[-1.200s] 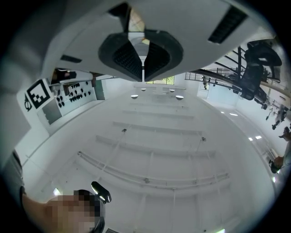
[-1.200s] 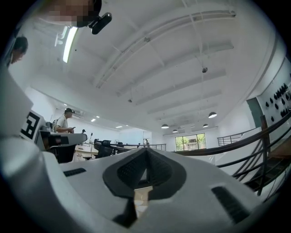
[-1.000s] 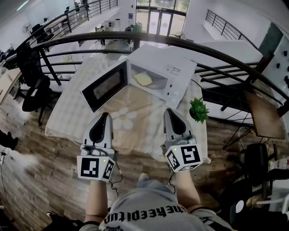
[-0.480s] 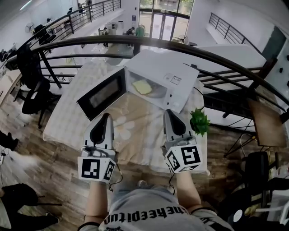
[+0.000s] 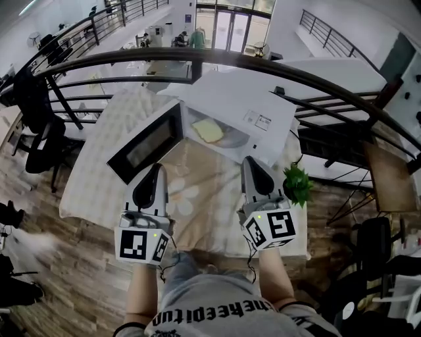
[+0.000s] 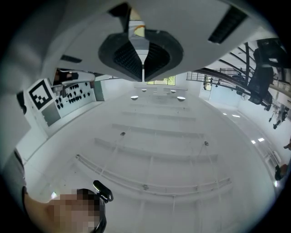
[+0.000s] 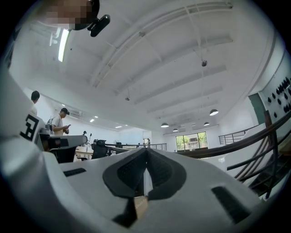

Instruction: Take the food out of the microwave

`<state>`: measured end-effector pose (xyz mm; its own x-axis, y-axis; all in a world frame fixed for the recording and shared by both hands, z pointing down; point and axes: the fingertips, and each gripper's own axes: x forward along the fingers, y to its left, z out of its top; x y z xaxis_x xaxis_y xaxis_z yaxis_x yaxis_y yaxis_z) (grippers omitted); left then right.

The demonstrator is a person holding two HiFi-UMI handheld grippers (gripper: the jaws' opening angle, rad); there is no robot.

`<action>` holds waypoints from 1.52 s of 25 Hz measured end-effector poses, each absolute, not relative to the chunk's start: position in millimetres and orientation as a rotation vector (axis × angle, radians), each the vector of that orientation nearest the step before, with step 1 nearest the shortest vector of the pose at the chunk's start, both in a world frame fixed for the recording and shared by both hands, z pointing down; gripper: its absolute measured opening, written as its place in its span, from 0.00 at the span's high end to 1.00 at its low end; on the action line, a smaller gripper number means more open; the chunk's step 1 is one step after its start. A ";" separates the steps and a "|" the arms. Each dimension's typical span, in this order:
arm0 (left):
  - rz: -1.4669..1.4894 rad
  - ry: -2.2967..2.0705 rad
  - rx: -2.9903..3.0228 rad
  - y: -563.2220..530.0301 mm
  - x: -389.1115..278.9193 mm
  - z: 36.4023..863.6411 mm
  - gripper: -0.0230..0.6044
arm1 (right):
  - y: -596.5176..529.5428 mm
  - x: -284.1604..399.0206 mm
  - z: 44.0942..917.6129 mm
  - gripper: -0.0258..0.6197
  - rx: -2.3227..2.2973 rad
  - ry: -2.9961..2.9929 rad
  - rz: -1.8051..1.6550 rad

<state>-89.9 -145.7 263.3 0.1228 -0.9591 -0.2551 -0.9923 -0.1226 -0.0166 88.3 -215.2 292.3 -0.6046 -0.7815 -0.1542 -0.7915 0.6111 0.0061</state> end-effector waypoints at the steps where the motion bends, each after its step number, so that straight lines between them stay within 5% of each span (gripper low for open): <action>1: 0.271 1.941 -2.218 -153.9 -94.1 263.3 0.94 | -221.8 84.8 292.3 0.95 -1.335 2.691 0.109; 38: 0.173 1.540 -2.708 -337.5 -146.1 361.5 0.94 | -366.3 -25.0 433.0 0.95 -1.756 2.940 0.105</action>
